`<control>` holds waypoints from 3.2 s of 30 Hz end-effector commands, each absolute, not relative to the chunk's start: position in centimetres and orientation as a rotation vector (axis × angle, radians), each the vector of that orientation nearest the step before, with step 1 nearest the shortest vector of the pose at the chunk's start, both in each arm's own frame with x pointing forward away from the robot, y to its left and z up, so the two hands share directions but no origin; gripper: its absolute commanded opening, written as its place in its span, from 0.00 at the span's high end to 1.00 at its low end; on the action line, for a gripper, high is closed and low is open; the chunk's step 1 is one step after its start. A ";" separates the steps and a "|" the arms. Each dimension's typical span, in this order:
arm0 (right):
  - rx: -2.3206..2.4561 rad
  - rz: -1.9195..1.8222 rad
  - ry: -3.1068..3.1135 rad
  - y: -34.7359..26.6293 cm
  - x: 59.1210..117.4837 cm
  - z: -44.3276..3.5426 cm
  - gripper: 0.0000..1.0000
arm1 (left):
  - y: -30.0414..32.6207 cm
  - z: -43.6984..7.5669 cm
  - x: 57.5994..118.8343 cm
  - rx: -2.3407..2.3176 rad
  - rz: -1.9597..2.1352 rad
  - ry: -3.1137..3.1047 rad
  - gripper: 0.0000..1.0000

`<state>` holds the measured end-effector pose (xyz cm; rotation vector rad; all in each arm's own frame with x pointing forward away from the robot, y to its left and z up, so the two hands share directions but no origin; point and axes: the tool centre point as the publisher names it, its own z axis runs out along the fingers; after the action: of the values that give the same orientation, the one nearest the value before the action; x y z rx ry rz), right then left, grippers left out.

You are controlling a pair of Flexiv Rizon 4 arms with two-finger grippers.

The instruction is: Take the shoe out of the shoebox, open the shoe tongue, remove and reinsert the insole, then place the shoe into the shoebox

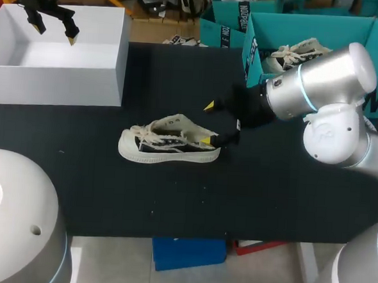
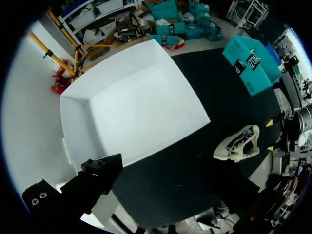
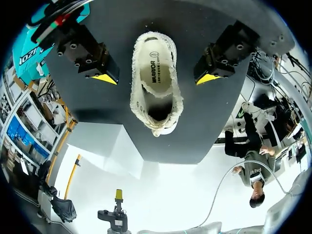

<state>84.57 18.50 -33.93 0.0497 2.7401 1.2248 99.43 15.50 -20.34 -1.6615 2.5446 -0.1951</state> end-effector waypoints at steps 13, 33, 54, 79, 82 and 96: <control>0.060 1.367 2.717 18.4 85.2 -38.5 0.00 | 15.5 -20.3 99.3 -1.661 -0.193 2.544 0.00; 0.109 1.434 2.741 18.6 85.7 -42.2 0.00 | 15.5 -20.3 99.3 -1.661 -0.193 2.544 0.00; 0.145 1.436 2.777 19.3 86.1 -44.2 1.00 | 15.5 -20.3 99.3 -1.661 -0.193 2.544 0.00; 0.145 1.436 2.777 19.3 86.1 -44.2 1.00 | 8.4 -20.3 92.0 -1.884 0.101 2.355 0.00; 0.145 1.436 2.777 19.3 86.1 -44.2 1.00 | 6.9 -20.9 90.7 -1.936 0.109 2.343 0.00; 0.145 1.436 2.777 19.3 86.1 -44.2 1.00 | 1.5 -22.4 87.6 -1.995 0.139 2.350 0.00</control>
<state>86.05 19.18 -44.21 0.1415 2.7778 1.4378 87.41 1.60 -22.49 -1.9940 2.3508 0.1322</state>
